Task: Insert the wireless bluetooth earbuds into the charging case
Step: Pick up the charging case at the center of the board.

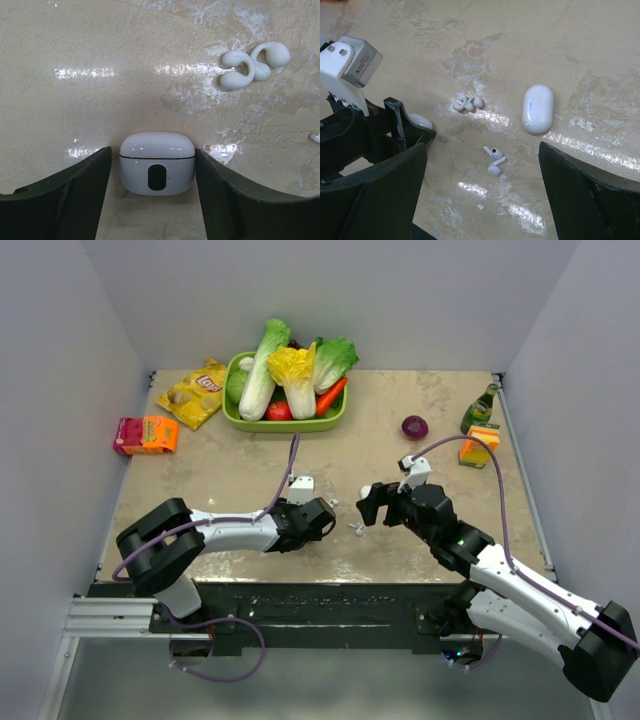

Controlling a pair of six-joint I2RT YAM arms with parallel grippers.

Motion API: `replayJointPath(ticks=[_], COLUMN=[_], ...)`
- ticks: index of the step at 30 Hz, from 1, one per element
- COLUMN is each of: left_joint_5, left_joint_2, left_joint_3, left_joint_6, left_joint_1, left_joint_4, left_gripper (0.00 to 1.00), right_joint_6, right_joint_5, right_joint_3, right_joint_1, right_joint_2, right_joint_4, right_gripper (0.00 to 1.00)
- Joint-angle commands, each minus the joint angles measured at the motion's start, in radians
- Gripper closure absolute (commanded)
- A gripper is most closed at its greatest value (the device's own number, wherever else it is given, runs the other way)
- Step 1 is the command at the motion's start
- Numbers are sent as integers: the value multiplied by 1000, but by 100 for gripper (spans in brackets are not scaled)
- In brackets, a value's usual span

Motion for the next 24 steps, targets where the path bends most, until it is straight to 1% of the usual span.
replayJointPath(ticks=[1,5,10,12,14,16,18,19,21,24], left_joint_5=[65,68,78,83,89,91,89,89,88,88], left_joint_2=[53,44,44,44,39,35,30,30,33,33], left_joint_3=[-23,-29,-37,-40,-43,-44,-46,-46,-46,-46], left_joint_6=[-18,-21,-21,-21,-22,-25,-28,-30,-36,-39], left_joint_1=[-14,-25,-26,-28,-28,-29,-32,-34,-35,-40], left_joint_4=[-84,-87,-83,-78,-78,-84,-87,-90,-96,-102], left_gripper=[27,24,24,29,38,40,40,36,32,30], right_joint_6=[1,3,6,8,6,5,6,5,6,8], right_joint_5=[10,13,10,10,14,16,16,16,13,11], right_joint_3=[14,8,0,1,1,0,1,1,0,-3], right_joint_1=[2,2,0,2,2,2,2,2,0,0], right_joint_2=[-1,-7,-9,-12,-16,-20,-18,-18,-13,-12], right_joint_4=[39,40,45,44,41,39,40,42,44,50], right_gripper=[4,4,4,4,4,4,4,4,4,4])
